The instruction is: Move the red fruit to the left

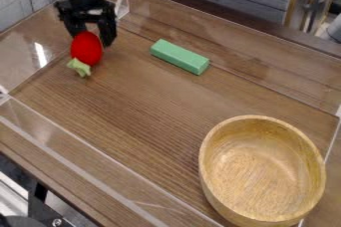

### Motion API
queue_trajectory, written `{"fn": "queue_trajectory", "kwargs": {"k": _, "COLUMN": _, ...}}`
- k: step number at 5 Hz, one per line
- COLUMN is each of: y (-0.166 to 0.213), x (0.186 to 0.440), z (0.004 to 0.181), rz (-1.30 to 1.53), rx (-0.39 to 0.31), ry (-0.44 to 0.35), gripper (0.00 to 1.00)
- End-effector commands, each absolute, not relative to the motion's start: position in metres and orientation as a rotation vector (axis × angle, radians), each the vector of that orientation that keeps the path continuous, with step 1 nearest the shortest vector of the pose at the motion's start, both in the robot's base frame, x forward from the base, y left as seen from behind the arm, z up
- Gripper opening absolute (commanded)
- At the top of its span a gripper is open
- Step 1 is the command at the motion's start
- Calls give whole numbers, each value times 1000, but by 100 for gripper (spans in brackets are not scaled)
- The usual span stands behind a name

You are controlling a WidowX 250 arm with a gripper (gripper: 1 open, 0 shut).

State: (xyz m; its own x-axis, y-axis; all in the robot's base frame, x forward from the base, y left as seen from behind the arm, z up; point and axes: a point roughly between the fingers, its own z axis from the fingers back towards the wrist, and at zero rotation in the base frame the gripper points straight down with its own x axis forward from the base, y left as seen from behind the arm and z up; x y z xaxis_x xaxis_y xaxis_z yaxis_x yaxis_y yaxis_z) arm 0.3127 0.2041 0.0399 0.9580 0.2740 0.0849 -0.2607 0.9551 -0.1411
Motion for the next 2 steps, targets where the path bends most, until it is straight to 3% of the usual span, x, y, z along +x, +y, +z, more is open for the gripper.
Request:
{"fn": "queue_trajectory", "kwargs": {"k": 1, "y": 203, "x": 305, "z": 70, "rz": 227, "rx": -104, "ry": -185, "gripper": 0}}
{"fn": "queue_trajectory", "kwargs": {"k": 2, "y": 199, "x": 307, "z": 88, "rz": 246, "rx": -111, "ry": -208, "gripper": 0}}
